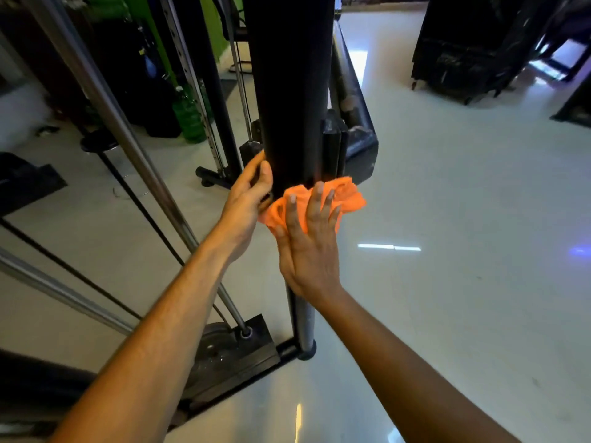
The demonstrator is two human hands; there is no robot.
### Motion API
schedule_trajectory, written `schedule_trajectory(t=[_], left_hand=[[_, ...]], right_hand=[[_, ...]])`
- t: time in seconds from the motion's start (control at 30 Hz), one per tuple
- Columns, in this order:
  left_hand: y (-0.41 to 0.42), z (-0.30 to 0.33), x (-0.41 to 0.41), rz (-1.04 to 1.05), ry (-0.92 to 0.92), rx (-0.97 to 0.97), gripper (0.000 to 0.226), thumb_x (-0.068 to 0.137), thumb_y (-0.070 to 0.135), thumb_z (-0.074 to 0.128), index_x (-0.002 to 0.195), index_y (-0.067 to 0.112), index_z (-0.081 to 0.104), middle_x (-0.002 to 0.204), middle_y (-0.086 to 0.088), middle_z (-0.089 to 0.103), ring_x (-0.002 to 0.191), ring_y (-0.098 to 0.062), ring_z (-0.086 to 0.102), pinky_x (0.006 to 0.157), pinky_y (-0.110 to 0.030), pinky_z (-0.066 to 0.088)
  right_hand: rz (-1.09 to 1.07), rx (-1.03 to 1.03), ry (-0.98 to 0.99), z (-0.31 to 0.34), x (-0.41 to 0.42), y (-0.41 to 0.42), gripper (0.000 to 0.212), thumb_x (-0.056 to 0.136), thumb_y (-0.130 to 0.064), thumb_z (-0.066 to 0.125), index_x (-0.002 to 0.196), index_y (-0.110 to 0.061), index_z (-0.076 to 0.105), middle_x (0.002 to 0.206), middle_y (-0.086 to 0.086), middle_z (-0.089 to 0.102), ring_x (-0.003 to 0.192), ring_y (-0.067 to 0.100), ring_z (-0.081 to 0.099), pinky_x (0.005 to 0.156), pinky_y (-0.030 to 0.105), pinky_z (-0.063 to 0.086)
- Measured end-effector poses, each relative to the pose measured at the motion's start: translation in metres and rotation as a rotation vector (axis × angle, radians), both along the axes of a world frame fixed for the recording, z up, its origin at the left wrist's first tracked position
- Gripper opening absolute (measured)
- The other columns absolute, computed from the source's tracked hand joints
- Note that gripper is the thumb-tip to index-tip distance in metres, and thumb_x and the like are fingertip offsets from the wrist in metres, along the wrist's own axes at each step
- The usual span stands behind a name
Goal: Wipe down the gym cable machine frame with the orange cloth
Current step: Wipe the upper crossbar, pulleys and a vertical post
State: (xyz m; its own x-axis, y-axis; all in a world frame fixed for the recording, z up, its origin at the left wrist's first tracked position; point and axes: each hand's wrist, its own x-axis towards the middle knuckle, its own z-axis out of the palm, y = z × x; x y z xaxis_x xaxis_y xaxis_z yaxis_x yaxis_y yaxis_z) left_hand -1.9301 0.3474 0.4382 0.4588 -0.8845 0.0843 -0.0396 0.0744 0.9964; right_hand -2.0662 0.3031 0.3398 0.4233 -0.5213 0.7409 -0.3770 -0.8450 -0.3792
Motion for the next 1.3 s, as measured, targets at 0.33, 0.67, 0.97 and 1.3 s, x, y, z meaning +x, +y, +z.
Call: schedule_trajectory(t=[0.33,0.67,0.97,1.3], left_hand=[[-0.006,-0.071,-0.006,0.079,-0.061,-0.136,0.064,0.088,0.070,0.071,0.144,0.041,0.059,0.157,-0.003,0.056,0.148,-0.024,0.051,0.121,-0.051,0.042],[0.010,-0.186,-0.015,0.002,-0.177,-0.026,0.036,0.108,0.056,0.053,0.142,0.046,0.047,0.154,0.001,0.055,0.135,-0.017,0.055,0.098,-0.036,0.049],[0.005,-0.229,-0.009,-0.030,-0.212,-0.026,0.061,0.102,0.073,0.051,0.152,0.038,0.054,0.106,0.004,0.067,0.100,-0.013,0.062,0.093,-0.035,0.048],[0.010,-0.255,-0.013,0.022,-0.097,-0.054,0.047,0.101,0.056,0.067,0.143,0.039,0.057,0.136,0.012,0.065,0.123,-0.014,0.065,0.095,-0.033,0.055]], right_hand=[[0.083,0.015,0.018,-0.119,-0.016,-0.008,0.077,0.116,-0.041,0.052,0.174,-0.021,0.005,0.180,0.017,-0.015,0.167,0.041,-0.011,0.130,0.070,0.017],[0.110,-0.029,-0.079,-0.250,-0.010,0.001,0.072,0.116,-0.031,0.054,0.175,-0.019,0.014,0.182,0.007,-0.016,0.167,0.038,-0.017,0.124,0.069,0.035],[0.142,-0.022,-0.191,-0.211,-0.008,-0.016,0.072,0.118,-0.044,0.042,0.175,-0.031,0.000,0.180,-0.004,-0.025,0.168,0.026,-0.015,0.121,0.064,0.044],[0.162,0.054,-0.135,-0.276,-0.014,-0.011,0.072,0.116,-0.053,0.037,0.173,-0.040,-0.005,0.179,-0.006,-0.026,0.169,0.026,-0.013,0.114,0.068,0.049]])
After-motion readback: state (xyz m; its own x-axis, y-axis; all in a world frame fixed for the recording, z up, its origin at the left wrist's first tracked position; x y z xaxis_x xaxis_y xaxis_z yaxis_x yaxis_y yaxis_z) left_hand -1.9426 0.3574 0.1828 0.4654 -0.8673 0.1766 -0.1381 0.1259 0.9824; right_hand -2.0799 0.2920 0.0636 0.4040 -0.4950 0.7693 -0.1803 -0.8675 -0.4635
